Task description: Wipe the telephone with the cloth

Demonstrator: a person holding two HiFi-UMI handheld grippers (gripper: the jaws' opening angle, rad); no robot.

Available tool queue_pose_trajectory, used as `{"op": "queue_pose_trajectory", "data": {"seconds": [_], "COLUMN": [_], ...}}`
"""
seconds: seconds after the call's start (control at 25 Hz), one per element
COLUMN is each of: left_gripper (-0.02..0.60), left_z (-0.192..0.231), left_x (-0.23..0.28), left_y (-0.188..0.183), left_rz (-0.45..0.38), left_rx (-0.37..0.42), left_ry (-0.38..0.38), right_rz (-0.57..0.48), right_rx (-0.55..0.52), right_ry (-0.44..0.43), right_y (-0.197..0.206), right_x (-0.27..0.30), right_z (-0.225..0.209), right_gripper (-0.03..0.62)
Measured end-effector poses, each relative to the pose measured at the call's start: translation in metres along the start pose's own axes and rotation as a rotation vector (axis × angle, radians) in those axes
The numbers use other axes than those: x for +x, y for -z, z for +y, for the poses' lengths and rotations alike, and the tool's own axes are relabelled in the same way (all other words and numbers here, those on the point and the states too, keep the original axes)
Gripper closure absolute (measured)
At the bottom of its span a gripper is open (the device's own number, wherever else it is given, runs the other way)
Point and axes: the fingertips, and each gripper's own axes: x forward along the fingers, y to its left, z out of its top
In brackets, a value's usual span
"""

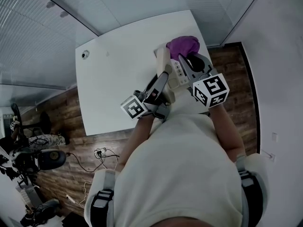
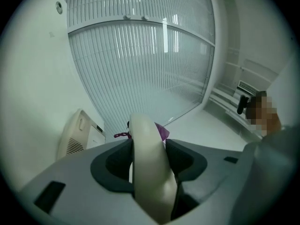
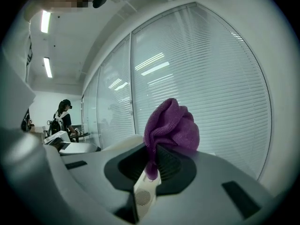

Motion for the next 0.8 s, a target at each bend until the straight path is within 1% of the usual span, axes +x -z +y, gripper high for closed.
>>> {"op": "queue_pose_trajectory", "data": {"seconds": [0.12,0.24,0.36,0.8], "left_gripper": [0.353,0.353,0.353,0.353], "left_z": [-0.002,-0.004,-0.005,-0.004], "left_x": [0.0,0.0,-0.001,-0.004], "left_y": [-0.001,-0.005,-0.009,-0.014], "left_rz": [-0.008,-0.017,-0.026,-0.06], "left_rx": [-0.04,-0.056,-0.059,-0.059], "left_ry": [0.024,0.041,0.049,0.033], "right_rz": [-0.013,-0.022,-0.024,-0.016], "right_rx": [0.009,0.011,0.009,0.006], "right_ry": [-0.013,-0.027,-0.044,-0.122], "right_y": [-0.004,-0.006,-0.007,0.0], "right_x": [0.001,0.002,0.002,-0.003], "right_z": [0.005,0.011,0.017,0.04], "right_gripper": [0.548,0.548,0.548,0.548]}}
